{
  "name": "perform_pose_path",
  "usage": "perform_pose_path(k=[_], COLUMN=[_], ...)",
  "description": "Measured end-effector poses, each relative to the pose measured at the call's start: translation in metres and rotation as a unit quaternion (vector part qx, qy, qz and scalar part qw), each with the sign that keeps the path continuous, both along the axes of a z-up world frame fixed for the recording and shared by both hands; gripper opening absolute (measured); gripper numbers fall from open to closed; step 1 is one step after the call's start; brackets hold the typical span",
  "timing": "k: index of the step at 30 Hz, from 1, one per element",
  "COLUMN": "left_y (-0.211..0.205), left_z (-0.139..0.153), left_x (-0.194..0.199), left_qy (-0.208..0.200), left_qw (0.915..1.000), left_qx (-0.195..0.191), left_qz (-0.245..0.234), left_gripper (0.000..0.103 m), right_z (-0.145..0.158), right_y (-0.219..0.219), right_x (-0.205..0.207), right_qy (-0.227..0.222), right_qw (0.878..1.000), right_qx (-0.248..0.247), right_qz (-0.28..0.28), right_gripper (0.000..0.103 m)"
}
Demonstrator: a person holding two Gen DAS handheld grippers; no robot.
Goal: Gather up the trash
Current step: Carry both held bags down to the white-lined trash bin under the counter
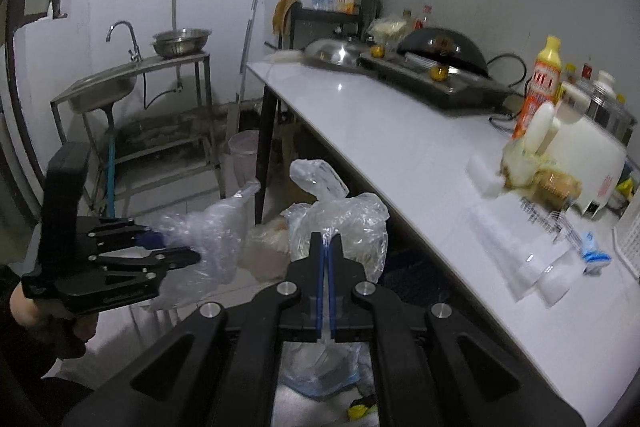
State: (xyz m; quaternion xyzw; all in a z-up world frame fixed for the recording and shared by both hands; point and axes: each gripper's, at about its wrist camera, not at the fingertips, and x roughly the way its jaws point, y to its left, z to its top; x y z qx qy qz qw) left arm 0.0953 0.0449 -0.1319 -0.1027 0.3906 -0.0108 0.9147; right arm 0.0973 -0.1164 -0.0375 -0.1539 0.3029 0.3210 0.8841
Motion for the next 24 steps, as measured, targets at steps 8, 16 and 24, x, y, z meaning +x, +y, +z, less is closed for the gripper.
perform_pose_path(k=[8, 16, 24], left_y=[-0.004, -0.017, -0.035], left_z=[-0.056, -0.098, -0.141], left_x=[0.027, 0.056, 0.088], left_qy=[0.064, 0.111, 0.159], left_qw=[0.9978, 0.9932, 0.9859], left_qx=[-0.010, -0.018, -0.016], left_qz=[-0.014, -0.030, -0.049], left_gripper=[0.027, 0.028, 0.046], right_z=[-0.070, -0.117, -0.153], right_y=[0.011, 0.008, -0.003], right_x=[0.006, 0.036, 0.073], right_qy=[0.044, 0.082, 0.107], right_qw=[0.998, 0.996, 0.993], right_qx=[-0.034, -0.041, -0.046], right_qz=[0.007, -0.007, -0.029], right_gripper=[0.001, 0.001, 0.001])
